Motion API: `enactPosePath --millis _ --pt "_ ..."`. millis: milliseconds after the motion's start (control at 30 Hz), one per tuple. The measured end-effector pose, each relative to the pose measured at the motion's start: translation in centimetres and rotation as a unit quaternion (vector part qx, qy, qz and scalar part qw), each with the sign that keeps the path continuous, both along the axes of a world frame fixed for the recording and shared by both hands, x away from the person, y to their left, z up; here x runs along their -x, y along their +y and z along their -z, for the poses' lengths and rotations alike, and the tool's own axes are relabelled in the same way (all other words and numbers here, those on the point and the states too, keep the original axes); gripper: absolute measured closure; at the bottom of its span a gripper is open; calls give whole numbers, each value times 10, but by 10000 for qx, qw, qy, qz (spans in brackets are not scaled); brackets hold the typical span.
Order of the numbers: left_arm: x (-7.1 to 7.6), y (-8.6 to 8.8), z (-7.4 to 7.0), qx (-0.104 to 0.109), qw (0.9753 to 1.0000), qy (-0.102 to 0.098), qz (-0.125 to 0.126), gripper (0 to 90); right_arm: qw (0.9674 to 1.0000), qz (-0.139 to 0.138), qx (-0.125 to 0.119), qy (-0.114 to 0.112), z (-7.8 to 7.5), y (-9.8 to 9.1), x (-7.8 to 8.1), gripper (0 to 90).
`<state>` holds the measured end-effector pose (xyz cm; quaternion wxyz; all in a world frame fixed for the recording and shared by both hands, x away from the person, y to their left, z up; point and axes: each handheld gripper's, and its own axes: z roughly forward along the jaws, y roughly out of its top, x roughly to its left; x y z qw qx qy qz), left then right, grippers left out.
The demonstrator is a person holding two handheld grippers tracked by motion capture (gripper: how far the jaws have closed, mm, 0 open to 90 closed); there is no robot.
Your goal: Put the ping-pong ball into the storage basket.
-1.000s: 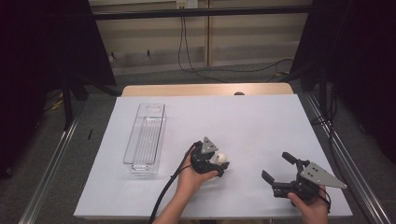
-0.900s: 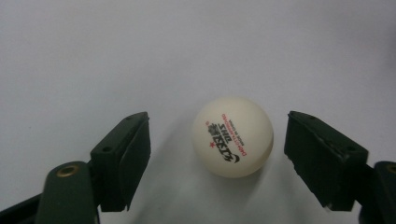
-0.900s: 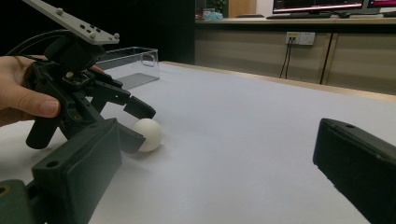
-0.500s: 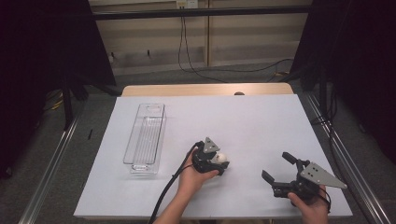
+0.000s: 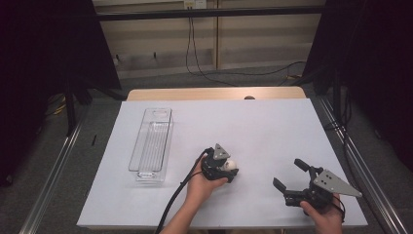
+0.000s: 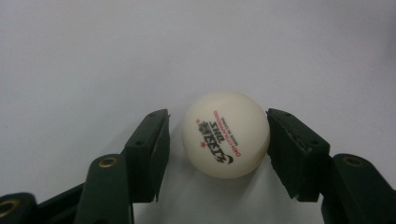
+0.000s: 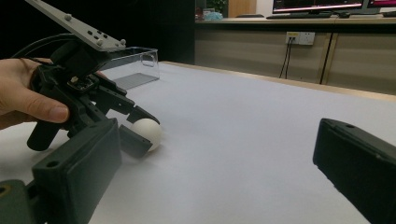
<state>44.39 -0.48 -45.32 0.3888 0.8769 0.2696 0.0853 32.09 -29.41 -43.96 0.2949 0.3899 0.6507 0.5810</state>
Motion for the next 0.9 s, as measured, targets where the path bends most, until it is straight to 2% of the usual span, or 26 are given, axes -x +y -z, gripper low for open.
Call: enactPosePath --millis 33,133,167,333,367,400,533,567,600,700,767,800,900 --pt "1 -1 1 113 9999 27 -101 410 10000 0 0 0 0 0 0 7" --pt "0 -2 2 144 9998 18 -95 415 10000 -35 5 9 0 0 0 7" --pt "0 -2 3 152 9998 82 -113 416 10000 -16 0 -11 0 0 0 7" --pt "0 -2 3 155 9998 78 -111 435 10000 -4 -20 -3 0 0 0 8" --pt "0 -2 3 170 9998 71 -113 443 10000 -56 45 1 0 -1 0 7" --pt "-1 -1 2 70 10000 39 -36 443 10000 -56 45 1 0 -1 0 7" --pt "0 -2 2 162 9998 95 -81 471 10000 -49 50 4 0 -1 0 8" --pt "-1 0 1 8 10000 95 8 474 10000 -42 51 1 0 -1 0 8" --pt "-1 0 1 8 10000 95 8 479 10000 -42 51 1 0 -1 0 8" --pt "-1 -2 2 177 9998 116 -65 488 10000 -29 26 9 0 0 0 8" --pt "-1 -2 2 167 9998 119 -64 502 10000 -31 36 7 0 0 0 9" --pt "-2 -1 1 62 9999 90 28 502 10000 -31 36 7 0 0 0 9" --pt "-1 -2 2 184 9997 156 -55 508 10000 -42 53 14 0 -1 0 9"
